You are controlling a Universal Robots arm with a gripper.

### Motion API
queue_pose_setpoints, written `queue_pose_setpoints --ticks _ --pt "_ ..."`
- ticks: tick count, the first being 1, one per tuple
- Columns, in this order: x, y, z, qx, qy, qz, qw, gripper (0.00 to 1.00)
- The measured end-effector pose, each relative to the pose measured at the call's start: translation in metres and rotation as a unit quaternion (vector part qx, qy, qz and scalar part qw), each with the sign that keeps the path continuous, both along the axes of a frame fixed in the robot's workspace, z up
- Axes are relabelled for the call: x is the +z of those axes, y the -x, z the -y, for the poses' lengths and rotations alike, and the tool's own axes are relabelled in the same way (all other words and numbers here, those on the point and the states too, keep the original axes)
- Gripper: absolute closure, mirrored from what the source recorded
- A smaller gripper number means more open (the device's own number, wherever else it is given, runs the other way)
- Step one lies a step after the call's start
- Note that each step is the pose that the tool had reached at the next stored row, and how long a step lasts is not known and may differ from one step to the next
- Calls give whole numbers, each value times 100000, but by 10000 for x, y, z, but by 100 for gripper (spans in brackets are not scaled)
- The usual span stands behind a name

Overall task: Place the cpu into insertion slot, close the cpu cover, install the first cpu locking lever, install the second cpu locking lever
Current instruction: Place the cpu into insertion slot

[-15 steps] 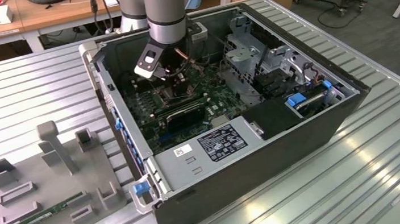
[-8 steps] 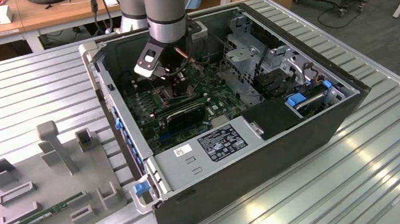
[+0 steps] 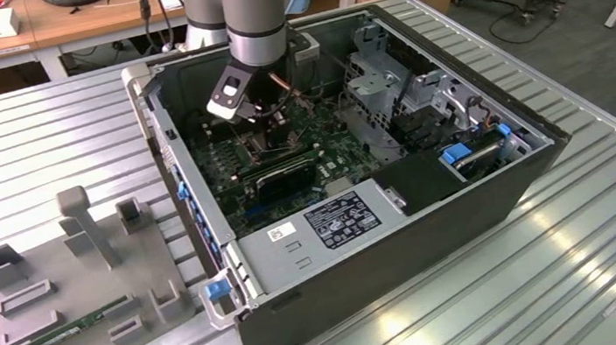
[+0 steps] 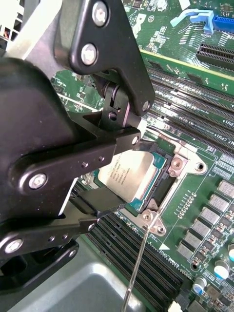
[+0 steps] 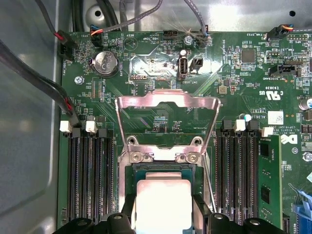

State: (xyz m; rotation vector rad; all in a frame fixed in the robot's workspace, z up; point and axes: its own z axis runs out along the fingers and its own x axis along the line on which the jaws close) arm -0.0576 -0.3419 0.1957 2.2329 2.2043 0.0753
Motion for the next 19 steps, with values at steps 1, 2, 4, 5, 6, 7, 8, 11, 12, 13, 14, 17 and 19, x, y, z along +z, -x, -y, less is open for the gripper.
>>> queue_pose_setpoints --ticks 1,2,4,5,6,7,8,11,12,13,14,17,19 --pt "-1 0 0 18 1 0 100000 46" --pt "-6 0 0 42 -1 0 100000 46" --pt "-8 0 0 41 -2 1 100000 46" --pt "-8 0 0 42 -1 1 100000 46" --pt "-8 0 0 41 -1 0 100000 46" --pt "-8 0 0 40 -2 0 100000 46" --pt "-8 0 0 42 -1 0 100000 46" --pt "-10 -10 0 51 -5 0 100000 46" --pt "-11 -11 0 35 -4 -1 100000 46" --pt "-12 -12 0 14 -2 -3 100000 46" --pt "-13 -12 0 -51 -3 -1 100000 46" --pt "-19 -13 0 -1031 0 0 99995 46" --pt "-19 -13 0 -1479 2 -6 99989 46"
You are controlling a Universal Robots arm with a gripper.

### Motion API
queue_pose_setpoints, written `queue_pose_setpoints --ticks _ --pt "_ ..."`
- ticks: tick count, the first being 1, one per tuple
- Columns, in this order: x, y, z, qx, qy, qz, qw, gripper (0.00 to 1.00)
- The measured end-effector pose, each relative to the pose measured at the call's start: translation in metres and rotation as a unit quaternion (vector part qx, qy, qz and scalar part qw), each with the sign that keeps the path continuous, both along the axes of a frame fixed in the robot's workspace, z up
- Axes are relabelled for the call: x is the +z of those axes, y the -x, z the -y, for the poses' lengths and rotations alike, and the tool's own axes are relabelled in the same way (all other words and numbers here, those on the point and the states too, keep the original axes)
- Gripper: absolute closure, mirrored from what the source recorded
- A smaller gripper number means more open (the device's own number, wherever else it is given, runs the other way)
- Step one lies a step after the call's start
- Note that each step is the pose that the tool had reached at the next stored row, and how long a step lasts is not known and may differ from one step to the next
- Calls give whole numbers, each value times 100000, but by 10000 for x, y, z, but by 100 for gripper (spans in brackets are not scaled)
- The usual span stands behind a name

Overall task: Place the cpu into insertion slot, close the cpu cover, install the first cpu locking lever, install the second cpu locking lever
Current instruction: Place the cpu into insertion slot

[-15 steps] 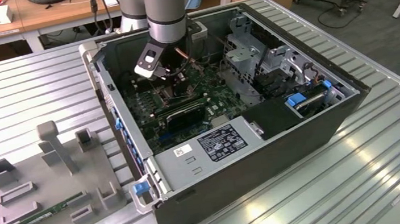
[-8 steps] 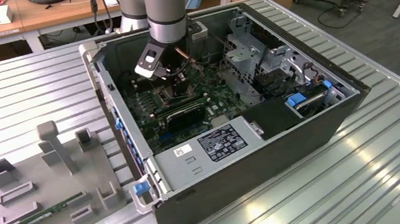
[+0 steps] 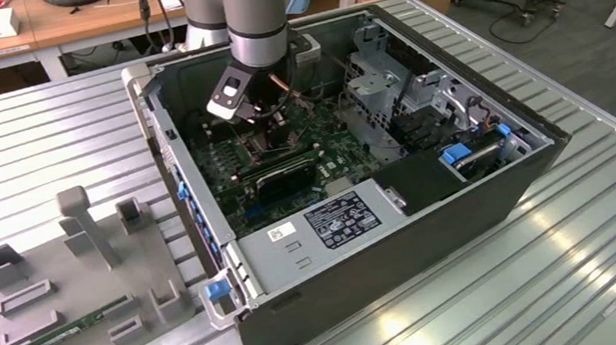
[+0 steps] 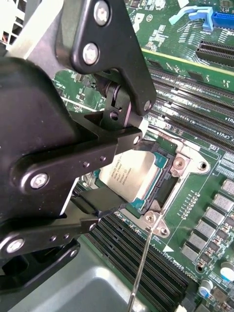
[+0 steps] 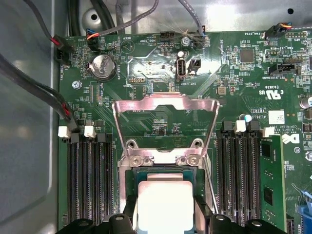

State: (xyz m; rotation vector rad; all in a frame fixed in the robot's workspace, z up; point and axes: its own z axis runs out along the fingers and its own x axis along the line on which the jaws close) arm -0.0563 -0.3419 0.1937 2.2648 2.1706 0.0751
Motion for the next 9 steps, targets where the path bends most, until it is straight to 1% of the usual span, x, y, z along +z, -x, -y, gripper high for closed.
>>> queue_pose_setpoints --ticks 9 --pt "-2 20 0 -29 -3 2 100000 46"
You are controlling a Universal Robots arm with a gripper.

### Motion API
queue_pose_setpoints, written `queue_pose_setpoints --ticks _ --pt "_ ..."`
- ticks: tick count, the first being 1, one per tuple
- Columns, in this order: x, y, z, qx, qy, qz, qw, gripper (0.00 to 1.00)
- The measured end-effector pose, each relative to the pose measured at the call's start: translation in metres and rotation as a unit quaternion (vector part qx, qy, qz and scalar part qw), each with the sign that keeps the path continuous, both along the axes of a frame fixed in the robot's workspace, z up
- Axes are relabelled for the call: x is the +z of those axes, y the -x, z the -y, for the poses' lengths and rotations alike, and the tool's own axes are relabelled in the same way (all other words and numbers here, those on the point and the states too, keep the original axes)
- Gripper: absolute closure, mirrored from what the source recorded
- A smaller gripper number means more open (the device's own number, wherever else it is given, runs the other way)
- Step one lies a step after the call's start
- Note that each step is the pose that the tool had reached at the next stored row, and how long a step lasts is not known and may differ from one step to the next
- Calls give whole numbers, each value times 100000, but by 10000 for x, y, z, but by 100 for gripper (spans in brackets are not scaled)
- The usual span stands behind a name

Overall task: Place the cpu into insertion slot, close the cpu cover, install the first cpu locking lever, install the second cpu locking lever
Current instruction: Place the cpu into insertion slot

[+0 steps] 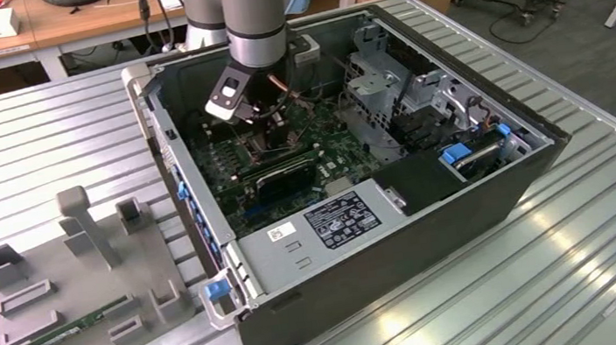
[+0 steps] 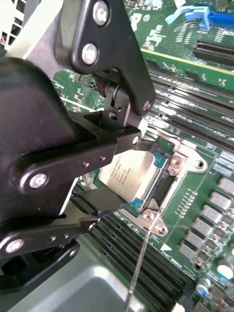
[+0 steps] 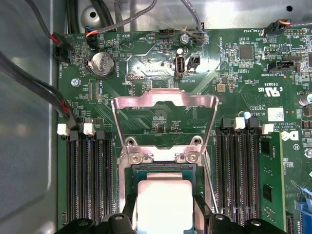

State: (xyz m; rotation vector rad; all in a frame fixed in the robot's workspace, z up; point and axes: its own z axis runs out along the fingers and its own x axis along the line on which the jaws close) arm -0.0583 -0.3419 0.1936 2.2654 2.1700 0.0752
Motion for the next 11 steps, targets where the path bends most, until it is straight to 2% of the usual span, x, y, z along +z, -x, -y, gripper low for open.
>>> queue_pose_setpoints --ticks 11 --pt "12 1 0 -2 -10 11 100000 46"
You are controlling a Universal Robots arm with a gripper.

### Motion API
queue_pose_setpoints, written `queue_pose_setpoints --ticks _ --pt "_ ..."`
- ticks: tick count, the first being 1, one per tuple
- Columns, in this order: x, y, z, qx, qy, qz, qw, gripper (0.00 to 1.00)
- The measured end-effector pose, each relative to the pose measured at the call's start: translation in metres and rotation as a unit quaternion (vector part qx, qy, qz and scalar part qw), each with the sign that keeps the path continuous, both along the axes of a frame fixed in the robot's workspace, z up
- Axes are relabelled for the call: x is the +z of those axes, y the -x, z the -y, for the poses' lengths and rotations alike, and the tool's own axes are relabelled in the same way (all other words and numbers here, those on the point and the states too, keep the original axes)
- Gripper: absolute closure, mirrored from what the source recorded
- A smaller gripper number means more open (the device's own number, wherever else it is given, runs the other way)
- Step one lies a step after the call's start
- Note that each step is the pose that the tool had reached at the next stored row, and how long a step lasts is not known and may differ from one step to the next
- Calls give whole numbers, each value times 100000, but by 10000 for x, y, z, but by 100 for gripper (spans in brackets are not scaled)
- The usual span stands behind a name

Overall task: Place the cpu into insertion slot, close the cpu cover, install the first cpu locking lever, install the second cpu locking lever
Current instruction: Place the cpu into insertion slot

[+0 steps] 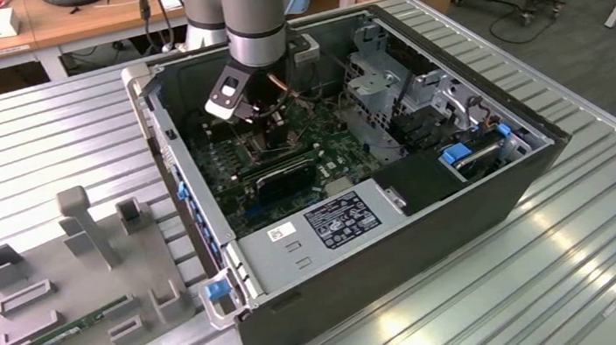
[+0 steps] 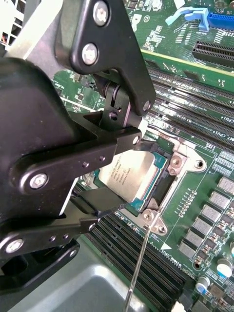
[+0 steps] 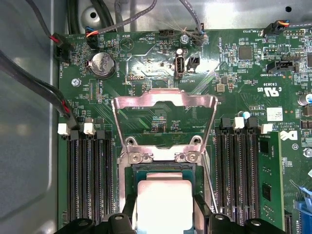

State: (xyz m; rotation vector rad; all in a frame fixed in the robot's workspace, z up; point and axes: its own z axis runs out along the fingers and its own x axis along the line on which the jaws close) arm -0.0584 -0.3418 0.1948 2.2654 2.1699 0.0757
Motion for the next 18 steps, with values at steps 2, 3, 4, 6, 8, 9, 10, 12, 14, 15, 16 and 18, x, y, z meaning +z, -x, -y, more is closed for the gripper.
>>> queue_pose_setpoints --ticks 2,3,4,6,8,9,10,12,14,15,16,18 --pt "2 0 0 1 8 -7 100000 46" --pt "2 0 1 0 14 -12 100000 46" --pt "1 0 1 0 23 -15 100000 46" --pt "-2 -3 1 2 11 -9 100000 46" --pt "-4 -6 1 2 10 -8 100000 46" --pt "-7 -9 0 2 5 -4 100000 46" --pt "-9 -14 0 3 8 -4 100000 46" --pt "-9 -16 1 4 8 -6 100000 46" --pt "-10 -17 1 2 12 -10 100000 46" --pt "-10 -18 1 1 12 -9 100000 46" --pt "-10 -18 1 1 12 -10 100000 46" --pt "-11 -19 0 3 8 -8 100000 46"
